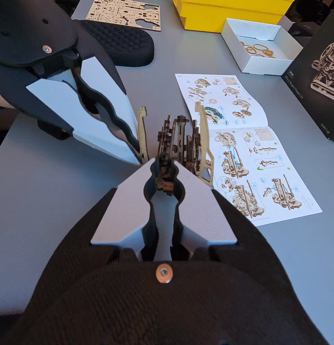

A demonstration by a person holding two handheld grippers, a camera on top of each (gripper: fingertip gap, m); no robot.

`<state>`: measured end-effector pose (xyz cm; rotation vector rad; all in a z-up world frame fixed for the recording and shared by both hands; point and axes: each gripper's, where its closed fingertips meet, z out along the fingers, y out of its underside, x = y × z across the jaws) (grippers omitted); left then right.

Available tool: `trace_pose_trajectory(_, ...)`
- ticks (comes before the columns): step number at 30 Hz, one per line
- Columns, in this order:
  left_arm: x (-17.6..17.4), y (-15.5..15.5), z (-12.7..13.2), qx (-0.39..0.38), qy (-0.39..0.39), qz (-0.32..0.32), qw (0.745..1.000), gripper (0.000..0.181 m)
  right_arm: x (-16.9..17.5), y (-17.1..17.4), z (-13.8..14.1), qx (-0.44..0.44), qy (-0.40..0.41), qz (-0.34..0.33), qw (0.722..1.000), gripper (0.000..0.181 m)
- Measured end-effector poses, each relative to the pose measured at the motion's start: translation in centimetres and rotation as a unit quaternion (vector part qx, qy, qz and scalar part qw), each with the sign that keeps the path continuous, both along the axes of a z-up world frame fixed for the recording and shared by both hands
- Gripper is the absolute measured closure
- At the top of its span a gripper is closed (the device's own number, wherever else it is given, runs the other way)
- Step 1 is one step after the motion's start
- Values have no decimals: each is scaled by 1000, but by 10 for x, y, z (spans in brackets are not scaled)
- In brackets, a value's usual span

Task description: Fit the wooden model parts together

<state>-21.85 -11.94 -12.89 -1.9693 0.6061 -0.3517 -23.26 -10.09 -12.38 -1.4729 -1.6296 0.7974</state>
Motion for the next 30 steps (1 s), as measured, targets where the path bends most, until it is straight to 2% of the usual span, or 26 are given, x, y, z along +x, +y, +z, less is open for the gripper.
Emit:
trace_pose_trajectory(1, -1, 0, 1, -1, -6, 3, 1000, 176, 0, 0, 0, 9, 0, 1, 1000, 171)
trace_pose_trajectory(5, 0, 1, -1, -25, -31, 11, 999, 178, -1, -1, -1, 39, -5, 6, 999, 171)
trace_pose_trajectory(11, 0, 2, 0, -57, -88, 17, 994, 180, 0, -1, -1, 31, -9, 7, 999, 170)
trace_pose_trajectory(18, -2, 2, -7, -45, -28, 28, 998, 180, 3, -2, -7, 21, -31, 19, 999, 167)
trace_pose_trajectory(30, 0, 4, -8, -47, -23, 31, 998, 180, 6, 0, -5, -6, -33, 13, 999, 170)
